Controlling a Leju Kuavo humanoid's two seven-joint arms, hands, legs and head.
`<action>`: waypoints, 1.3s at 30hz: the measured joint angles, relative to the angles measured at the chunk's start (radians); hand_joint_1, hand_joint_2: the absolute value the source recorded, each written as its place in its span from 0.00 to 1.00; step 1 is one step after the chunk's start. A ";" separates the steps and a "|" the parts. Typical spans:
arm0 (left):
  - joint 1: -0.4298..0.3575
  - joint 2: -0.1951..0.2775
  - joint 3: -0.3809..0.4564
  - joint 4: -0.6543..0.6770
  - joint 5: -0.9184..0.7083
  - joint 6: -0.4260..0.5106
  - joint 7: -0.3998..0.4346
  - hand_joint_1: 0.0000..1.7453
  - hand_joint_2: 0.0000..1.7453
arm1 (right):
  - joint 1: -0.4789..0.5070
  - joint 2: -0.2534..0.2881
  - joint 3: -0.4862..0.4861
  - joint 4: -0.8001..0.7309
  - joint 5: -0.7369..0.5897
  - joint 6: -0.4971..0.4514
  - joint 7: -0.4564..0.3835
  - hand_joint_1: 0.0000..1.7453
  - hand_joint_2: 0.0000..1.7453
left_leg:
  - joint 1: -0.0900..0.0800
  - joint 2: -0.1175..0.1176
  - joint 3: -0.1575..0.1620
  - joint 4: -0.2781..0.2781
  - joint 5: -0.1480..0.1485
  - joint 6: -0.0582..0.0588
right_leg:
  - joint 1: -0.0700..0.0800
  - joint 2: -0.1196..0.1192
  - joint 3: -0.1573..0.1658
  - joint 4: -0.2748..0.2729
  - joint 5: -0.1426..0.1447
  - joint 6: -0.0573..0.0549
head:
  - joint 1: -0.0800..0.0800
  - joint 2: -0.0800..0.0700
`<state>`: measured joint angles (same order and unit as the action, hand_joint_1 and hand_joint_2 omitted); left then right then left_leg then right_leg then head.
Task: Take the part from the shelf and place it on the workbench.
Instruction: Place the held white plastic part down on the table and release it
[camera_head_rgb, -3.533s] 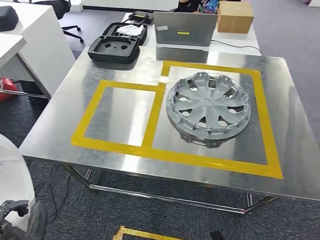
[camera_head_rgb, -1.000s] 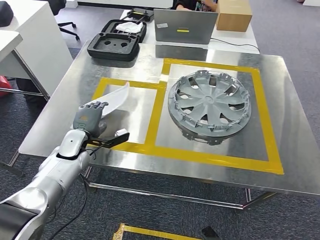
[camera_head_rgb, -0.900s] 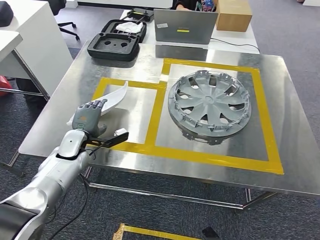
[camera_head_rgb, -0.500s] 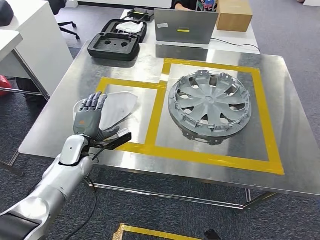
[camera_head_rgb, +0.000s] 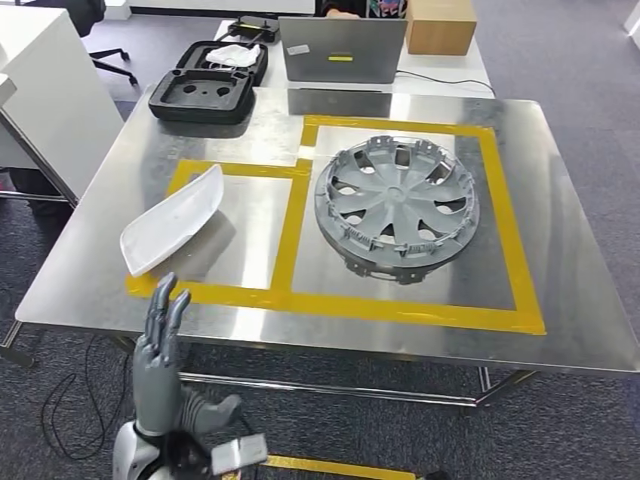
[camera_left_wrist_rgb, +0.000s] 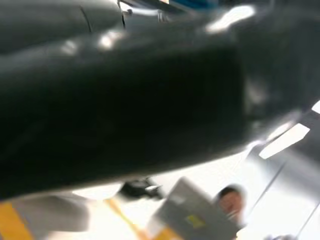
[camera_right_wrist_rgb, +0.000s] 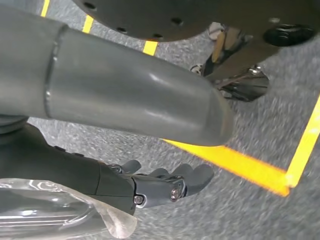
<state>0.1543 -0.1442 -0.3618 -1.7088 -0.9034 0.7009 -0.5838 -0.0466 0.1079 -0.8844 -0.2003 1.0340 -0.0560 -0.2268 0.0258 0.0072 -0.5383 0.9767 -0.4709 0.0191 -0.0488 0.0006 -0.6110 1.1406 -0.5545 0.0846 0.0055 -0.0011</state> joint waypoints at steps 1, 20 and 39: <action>0.048 -0.010 0.016 -0.047 0.031 0.001 -0.038 0.00 0.00 | 0.000 0.001 -0.006 0.000 -0.001 -0.003 -0.002 0.00 0.00 | 0.003 -0.001 -0.006 0.015 -0.007 -0.011 | -0.002 0.002 0.032 -0.059 0.018 0.008 | 0.002 0.000; 0.300 -0.088 0.139 -0.271 0.223 0.000 -0.117 0.00 0.00 | -0.013 0.012 -0.068 0.000 -0.011 -0.029 -0.038 0.00 0.00 | -0.046 -0.003 0.105 0.009 -0.114 0.019 | 0.037 -0.012 -0.050 -0.111 0.143 -0.055 | -0.004 0.000; 0.338 -0.095 0.156 -0.269 0.289 0.000 -0.116 0.00 0.00 | -0.021 0.018 -0.152 -0.001 -0.103 0.048 -0.173 0.00 0.00 | -0.041 -0.003 -0.042 0.039 0.009 0.019 | 0.008 -0.003 0.143 -0.178 0.003 -0.018 | -0.002 0.000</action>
<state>0.4928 -0.2391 -0.2059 -1.9779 -0.6143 0.7008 -0.7002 -0.0680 0.1254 -1.0364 -0.2015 0.9314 -0.0080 -0.4002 -0.0148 0.0040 -0.5805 1.0158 -0.4616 0.0384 -0.0405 -0.0025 -0.4683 0.9625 -0.5516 0.0662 0.0040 -0.0011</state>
